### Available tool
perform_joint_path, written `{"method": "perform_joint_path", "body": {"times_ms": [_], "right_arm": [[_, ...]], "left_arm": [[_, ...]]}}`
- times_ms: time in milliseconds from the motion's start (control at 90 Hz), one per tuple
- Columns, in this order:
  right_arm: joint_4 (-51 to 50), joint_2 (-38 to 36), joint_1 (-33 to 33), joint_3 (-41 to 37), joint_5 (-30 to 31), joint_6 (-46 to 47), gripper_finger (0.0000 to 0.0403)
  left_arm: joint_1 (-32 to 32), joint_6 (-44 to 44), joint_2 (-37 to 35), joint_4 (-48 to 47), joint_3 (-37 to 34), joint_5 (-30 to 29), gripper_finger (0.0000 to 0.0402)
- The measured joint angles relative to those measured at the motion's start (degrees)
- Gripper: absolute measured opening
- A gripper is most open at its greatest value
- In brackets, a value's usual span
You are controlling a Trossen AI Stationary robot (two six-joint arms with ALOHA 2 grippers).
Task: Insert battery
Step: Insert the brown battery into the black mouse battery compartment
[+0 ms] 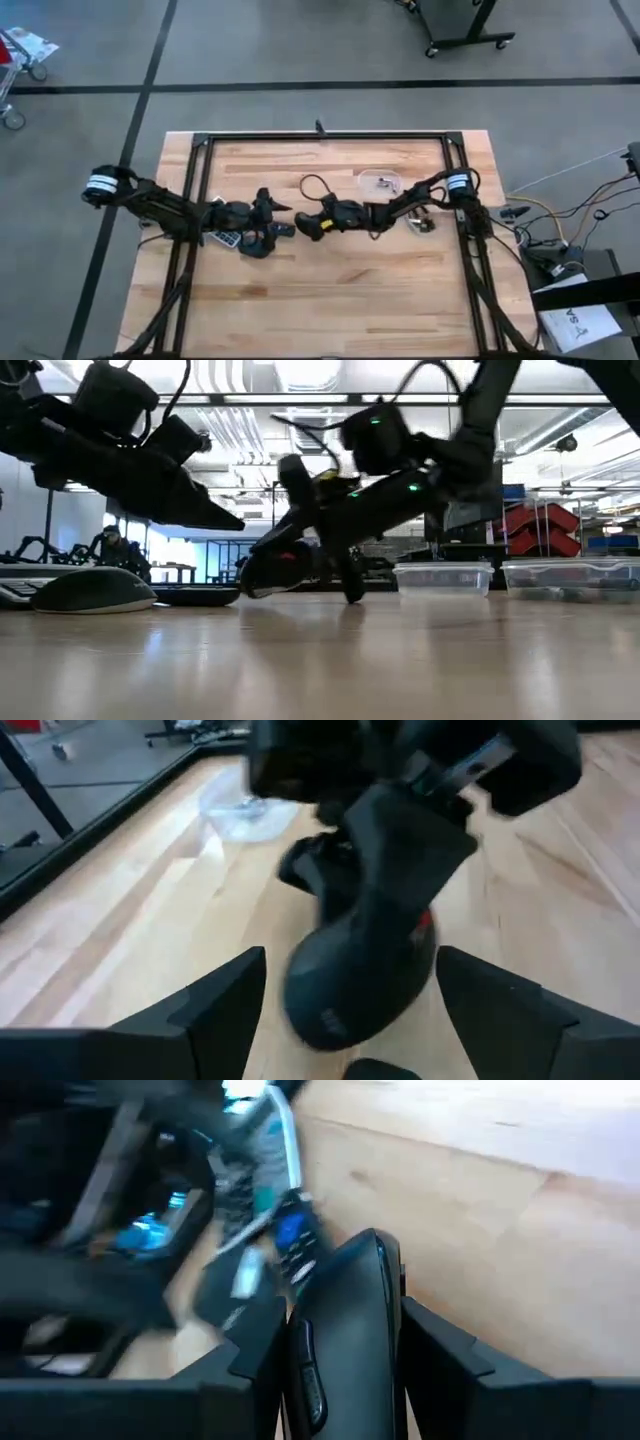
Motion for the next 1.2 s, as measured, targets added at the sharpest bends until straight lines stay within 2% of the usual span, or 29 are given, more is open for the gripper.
{"method": "perform_joint_path", "body": {"times_ms": [167, 333, 511, 800, 978, 1200], "right_arm": [[-5.84, 2.54, -1.42, 6.77, 0.08, -3.84, 0.0144], [-9.88, 4.03, -2.17, 11.07, -1.3, -3.54, 0.0146], [-12.63, 4.05, -3.84, 11.51, -2.62, -2.42, 0.0169], [-13.04, 4.05, -4.55, 11.5, -4.24, -4.2, 0.0179], [-13.64, 4.05, -4.87, 11.39, -4.46, -6.56, 0.021], [-13.65, 4.05, -4.96, 11.38, -5.62, -8.26, 0.0272]], "left_arm": [[-0.05, -0.27, 0.02, -1.93, -0.03, -0.07, 0.0236], [-0.05, -0.27, 0.03, -3.34, -0.06, -0.07, 0.0214], [-0.05, -0.3, 0.03, -4.85, -0.05, -0.05, 0.0199], [-0.05, -0.49, 0.03, -5.21, -0.05, 0.01, 0.0183], [-0.05, -0.75, 0.03, -5.34, -0.05, 0.07, 0.018], [-0.05, -1.38, 0.03, -5.32, -0.05, 0.09, 0.0178]]}}
